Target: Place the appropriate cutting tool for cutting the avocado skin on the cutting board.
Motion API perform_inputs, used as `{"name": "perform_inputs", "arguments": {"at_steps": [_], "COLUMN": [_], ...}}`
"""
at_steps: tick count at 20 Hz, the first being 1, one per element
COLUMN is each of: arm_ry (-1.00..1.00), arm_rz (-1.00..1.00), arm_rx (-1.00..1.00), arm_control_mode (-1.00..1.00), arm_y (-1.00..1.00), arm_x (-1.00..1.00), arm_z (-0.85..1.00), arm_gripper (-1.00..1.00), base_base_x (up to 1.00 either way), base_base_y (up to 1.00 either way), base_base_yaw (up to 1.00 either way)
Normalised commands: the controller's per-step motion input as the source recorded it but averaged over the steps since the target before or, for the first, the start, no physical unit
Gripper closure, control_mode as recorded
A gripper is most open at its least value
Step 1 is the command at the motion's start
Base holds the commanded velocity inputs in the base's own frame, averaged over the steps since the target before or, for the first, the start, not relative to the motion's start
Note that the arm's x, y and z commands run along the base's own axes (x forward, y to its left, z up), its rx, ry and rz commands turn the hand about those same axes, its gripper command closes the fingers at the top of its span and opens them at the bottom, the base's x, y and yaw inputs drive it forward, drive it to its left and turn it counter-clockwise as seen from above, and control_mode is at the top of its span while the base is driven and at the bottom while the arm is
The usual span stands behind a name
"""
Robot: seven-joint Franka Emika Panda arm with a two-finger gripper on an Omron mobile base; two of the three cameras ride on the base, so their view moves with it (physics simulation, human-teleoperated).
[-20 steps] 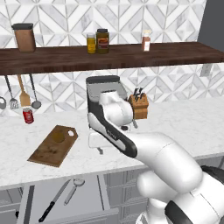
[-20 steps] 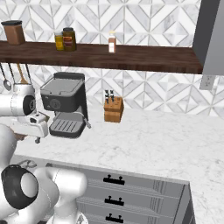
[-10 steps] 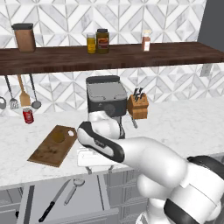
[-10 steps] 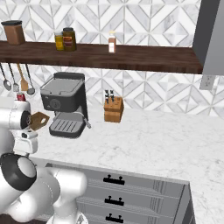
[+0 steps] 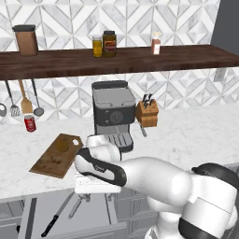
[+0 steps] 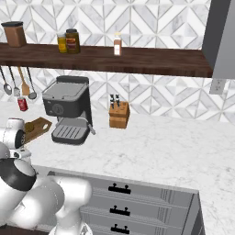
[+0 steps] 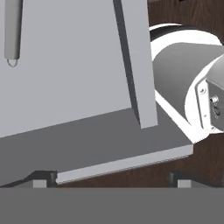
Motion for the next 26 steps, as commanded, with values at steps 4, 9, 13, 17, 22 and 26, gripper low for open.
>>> {"name": "perform_inputs", "arguments": {"at_steps": [4, 9, 13, 17, 22, 26], "arm_ry": [0.00, 0.00, 0.00, 0.00, 0.00, 0.06], "arm_rz": [-0.07, -0.07, -0.06, -0.07, -0.04, 0.00], "arm_rx": [0.00, -0.01, -0.05, -0.16, -0.17, -0.02], "arm_control_mode": [-1.00, -1.00, -1.00, -1.00, -1.00, -1.00], "arm_y": [0.23, 0.27, 0.34, 0.40, 0.35, 0.07], "arm_x": [-0.19, -0.02, 0.00, 0.00, -0.08, -0.58], "arm_z": [-0.39, -0.47, -0.58, -0.48, -0.35, -0.01], "arm_gripper": [-1.00, -1.00, -1.00, -1.00, -1.00, -1.00], "base_base_x": [0.00, 0.00, 0.00, 0.00, 0.00, 0.00], "base_base_y": [0.00, 0.00, 0.00, 0.00, 0.00, 0.00], "base_base_yaw": [0.00, 0.00, 0.00, 0.00, 0.00, 0.00]}}
